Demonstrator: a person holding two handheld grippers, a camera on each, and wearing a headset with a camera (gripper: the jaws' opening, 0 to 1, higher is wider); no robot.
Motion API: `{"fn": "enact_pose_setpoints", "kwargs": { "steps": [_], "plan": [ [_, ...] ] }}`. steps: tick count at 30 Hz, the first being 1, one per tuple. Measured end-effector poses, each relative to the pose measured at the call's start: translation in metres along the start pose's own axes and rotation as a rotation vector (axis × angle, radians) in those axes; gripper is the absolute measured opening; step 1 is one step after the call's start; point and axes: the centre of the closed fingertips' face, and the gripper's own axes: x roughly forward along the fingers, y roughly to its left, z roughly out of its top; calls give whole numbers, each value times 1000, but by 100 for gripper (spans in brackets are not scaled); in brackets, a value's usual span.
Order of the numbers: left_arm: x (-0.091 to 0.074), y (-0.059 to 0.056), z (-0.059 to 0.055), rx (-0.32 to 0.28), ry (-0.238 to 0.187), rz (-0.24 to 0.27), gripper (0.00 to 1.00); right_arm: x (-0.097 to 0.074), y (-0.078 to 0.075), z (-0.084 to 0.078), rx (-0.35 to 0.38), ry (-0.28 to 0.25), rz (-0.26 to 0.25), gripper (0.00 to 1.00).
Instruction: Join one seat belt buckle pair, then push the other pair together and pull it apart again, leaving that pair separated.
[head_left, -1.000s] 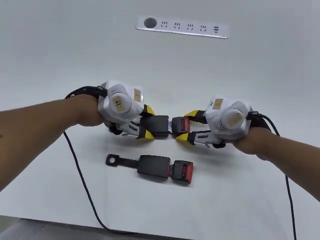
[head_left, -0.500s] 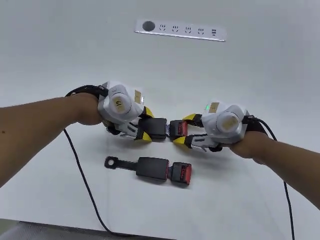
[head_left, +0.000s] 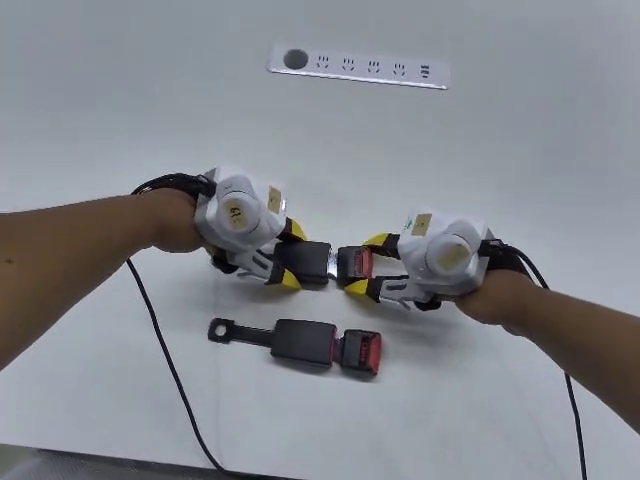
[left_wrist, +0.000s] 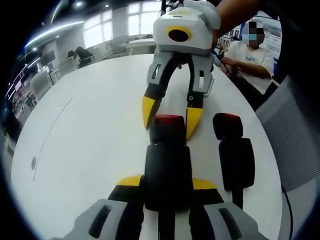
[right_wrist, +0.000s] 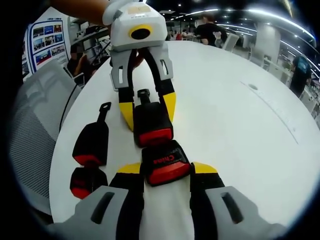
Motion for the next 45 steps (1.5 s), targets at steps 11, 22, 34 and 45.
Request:
{"fn": "enact_pose_setpoints", "kwargs": {
  "steps": [11,22,34,45],
  "plan": [
    [0,-1,0,11,6,-2,35,-5,1,-2,-8,0,-6,34],
    [0,0,0,3,4,6,35,-9,-5,-10,-32,-9,3,34],
    [2,1,0,-9,2,16,35,-37,-16,-32,-17,-9,-20,35],
    [1,2,0,-15,3,17,35,-58,-19,-50,-13,-7,-18,35]
  ]
}}
